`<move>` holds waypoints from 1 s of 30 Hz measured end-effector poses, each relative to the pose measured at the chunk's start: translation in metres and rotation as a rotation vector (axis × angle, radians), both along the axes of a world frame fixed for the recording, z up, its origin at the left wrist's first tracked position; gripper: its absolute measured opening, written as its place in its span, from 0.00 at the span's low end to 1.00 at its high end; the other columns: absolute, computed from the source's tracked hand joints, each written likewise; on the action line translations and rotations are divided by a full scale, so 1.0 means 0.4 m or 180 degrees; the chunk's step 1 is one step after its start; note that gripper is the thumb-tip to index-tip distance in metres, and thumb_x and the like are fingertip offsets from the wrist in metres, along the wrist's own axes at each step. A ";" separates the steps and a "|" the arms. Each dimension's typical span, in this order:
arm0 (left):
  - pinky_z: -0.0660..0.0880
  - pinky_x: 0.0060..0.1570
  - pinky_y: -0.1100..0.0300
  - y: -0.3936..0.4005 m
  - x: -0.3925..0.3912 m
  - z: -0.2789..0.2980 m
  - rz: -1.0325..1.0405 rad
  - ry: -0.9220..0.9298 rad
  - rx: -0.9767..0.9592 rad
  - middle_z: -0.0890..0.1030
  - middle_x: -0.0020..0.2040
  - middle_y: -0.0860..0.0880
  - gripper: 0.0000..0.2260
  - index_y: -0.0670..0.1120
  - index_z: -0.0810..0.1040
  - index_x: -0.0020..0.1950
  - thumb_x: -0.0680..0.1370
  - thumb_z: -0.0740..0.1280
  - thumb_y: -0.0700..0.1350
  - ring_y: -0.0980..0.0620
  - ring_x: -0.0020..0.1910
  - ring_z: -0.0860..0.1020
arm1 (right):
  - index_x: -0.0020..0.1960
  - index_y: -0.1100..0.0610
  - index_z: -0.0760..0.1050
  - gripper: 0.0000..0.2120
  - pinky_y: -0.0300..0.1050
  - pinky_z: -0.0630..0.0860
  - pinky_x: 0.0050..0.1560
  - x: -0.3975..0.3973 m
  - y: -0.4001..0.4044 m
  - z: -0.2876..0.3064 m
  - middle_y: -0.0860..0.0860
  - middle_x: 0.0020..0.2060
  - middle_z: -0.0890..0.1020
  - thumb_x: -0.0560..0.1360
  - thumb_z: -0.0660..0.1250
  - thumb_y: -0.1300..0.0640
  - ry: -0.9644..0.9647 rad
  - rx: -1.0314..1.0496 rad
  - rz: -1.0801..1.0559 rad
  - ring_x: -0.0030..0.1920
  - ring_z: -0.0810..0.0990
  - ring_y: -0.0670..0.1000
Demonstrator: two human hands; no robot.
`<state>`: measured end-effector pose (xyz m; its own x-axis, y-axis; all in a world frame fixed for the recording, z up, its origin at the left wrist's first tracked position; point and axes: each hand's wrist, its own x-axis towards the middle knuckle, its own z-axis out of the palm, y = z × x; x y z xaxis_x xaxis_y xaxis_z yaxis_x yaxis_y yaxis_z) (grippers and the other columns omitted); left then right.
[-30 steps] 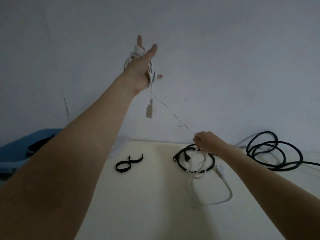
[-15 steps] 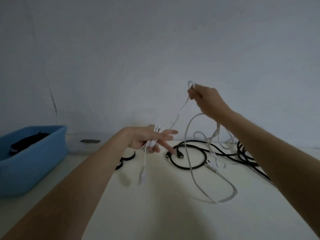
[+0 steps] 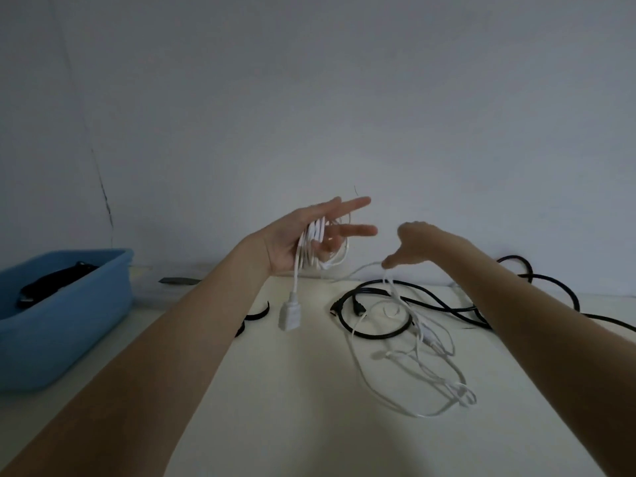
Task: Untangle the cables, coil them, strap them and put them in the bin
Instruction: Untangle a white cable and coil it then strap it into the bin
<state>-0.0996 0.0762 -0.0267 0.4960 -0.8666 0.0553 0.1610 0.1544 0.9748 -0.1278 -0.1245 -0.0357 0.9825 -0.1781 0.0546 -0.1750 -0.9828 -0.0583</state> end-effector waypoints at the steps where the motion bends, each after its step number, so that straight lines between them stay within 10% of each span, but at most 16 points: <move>1: 0.71 0.18 0.70 -0.010 -0.004 0.009 -0.0103 0.0086 -0.0096 0.83 0.53 0.43 0.18 0.50 0.78 0.62 0.76 0.58 0.52 0.56 0.28 0.80 | 0.70 0.59 0.63 0.33 0.50 0.67 0.66 -0.001 0.015 0.002 0.55 0.66 0.71 0.72 0.70 0.47 0.0071 0.0408 0.0323 0.67 0.68 0.57; 5: 0.79 0.36 0.64 -0.037 -0.005 0.032 -0.0582 -0.0028 -0.0426 0.78 0.63 0.44 0.25 0.54 0.69 0.69 0.73 0.65 0.57 0.48 0.44 0.84 | 0.70 0.57 0.66 0.20 0.43 0.58 0.69 -0.050 0.099 -0.006 0.52 0.68 0.70 0.79 0.61 0.58 0.0046 0.2601 0.1728 0.67 0.67 0.46; 8: 0.78 0.47 0.53 -0.051 -0.013 0.067 -0.0428 0.0006 -0.0831 0.75 0.66 0.43 0.34 0.56 0.64 0.71 0.67 0.71 0.57 0.37 0.53 0.81 | 0.47 0.60 0.75 0.15 0.40 0.72 0.56 -0.035 0.127 -0.062 0.56 0.43 0.82 0.82 0.52 0.58 -0.0321 0.3179 0.1835 0.41 0.80 0.42; 12: 0.81 0.38 0.46 -0.051 -0.015 0.156 0.0789 0.0526 -0.1827 0.63 0.74 0.44 0.33 0.56 0.63 0.71 0.68 0.72 0.49 0.29 0.58 0.74 | 0.29 0.57 0.66 0.22 0.43 0.69 0.39 -0.003 0.116 -0.166 0.50 0.23 0.73 0.82 0.53 0.55 -0.0070 0.2112 0.1350 0.26 0.71 0.51; 16: 0.74 0.45 0.55 -0.040 0.005 0.120 0.1979 -0.0903 -0.0238 0.49 0.78 0.54 0.29 0.62 0.47 0.76 0.80 0.59 0.54 0.47 0.52 0.76 | 0.38 0.58 0.67 0.17 0.44 0.65 0.41 -0.023 0.109 -0.142 0.52 0.33 0.73 0.82 0.52 0.51 -0.0401 0.0158 0.1530 0.40 0.73 0.55; 19: 0.74 0.47 0.55 -0.022 0.030 0.020 0.1246 -0.1285 0.1076 0.48 0.78 0.50 0.37 0.61 0.45 0.76 0.74 0.64 0.59 0.48 0.46 0.77 | 0.45 0.56 0.70 0.15 0.44 0.68 0.42 -0.053 0.112 -0.055 0.47 0.33 0.72 0.82 0.52 0.48 -0.0819 -0.0464 0.1805 0.41 0.75 0.55; 23: 0.79 0.35 0.63 -0.006 0.023 -0.043 -0.0088 -0.0871 0.1859 0.79 0.60 0.46 0.41 0.48 0.66 0.70 0.61 0.75 0.58 0.50 0.39 0.83 | 0.38 0.54 0.72 0.14 0.42 0.69 0.38 -0.063 0.077 0.026 0.48 0.34 0.75 0.79 0.59 0.48 -0.1003 -0.0825 0.1754 0.42 0.77 0.52; 26: 0.68 0.21 0.71 -0.012 -0.017 -0.042 -0.0526 -0.0806 0.1881 0.85 0.43 0.44 0.15 0.48 0.75 0.62 0.75 0.64 0.42 0.61 0.20 0.71 | 0.28 0.52 0.62 0.22 0.41 0.64 0.34 -0.051 0.045 0.052 0.45 0.26 0.68 0.73 0.68 0.45 -0.1252 -0.0467 0.1531 0.30 0.67 0.46; 30: 0.70 0.21 0.71 -0.015 -0.042 -0.015 -0.1548 -0.0474 0.1009 0.85 0.49 0.44 0.18 0.52 0.76 0.64 0.74 0.67 0.44 0.61 0.20 0.73 | 0.23 0.54 0.65 0.23 0.39 0.61 0.31 -0.030 0.020 0.046 0.49 0.22 0.66 0.72 0.70 0.51 -0.1478 0.0986 0.1258 0.25 0.62 0.46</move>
<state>-0.1164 0.0701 -0.0325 0.0449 -0.9778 -0.2045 -0.0016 -0.2048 0.9788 -0.1397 -0.1167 -0.0172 0.8640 0.1137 0.4905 0.3046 -0.8937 -0.3294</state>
